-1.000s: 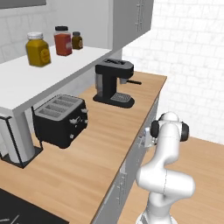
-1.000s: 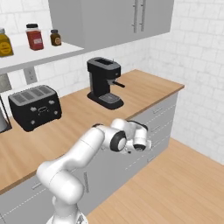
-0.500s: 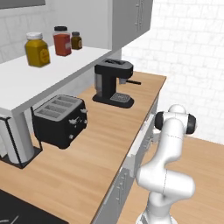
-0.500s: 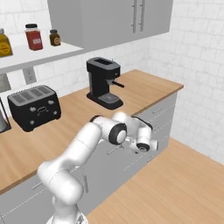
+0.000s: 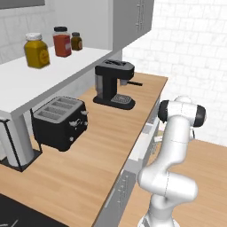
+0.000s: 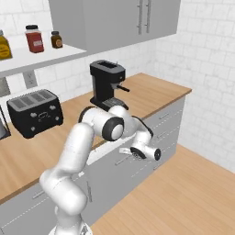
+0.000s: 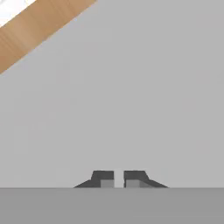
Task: Take a straw from the drawer in front and place it inside the glass cup on the dining counter.
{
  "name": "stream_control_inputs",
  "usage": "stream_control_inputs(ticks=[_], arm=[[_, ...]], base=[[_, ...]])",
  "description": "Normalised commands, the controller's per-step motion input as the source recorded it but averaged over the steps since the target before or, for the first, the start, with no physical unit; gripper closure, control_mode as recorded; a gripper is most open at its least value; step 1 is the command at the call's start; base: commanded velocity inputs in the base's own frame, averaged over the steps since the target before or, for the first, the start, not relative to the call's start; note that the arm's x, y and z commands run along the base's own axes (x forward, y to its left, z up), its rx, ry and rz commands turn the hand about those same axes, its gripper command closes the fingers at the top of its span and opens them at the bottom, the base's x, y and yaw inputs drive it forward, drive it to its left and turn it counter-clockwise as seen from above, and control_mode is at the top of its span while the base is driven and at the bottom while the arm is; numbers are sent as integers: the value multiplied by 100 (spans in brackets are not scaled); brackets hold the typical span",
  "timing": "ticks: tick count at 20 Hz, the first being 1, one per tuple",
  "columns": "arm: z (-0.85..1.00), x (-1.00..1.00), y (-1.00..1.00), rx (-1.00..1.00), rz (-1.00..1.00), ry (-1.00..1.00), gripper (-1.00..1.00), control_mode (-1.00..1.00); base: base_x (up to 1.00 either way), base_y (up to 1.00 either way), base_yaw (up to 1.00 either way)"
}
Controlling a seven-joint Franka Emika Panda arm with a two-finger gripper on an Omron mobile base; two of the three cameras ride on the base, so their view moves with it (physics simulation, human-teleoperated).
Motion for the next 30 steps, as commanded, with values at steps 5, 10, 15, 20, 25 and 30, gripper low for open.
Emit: stream_control_inputs(ticks=[5,10,15,20,25,30], arm=[[13,-100,-29,5,0,-11,100,-100],[7,-100,-48,12,0,-2,100,-100],[24,-90,-44,12,0,0,-100,-100],[86,-12,-24,7,0,4,-100,-100],[100,12,0,7,0,14,-100,-100],[99,27,22,6,0,28,-100,-100]], base=[[0,0,0],[0,0,0],[0,0,0],[0,0,0],[0,0,0],[0,0,0]])
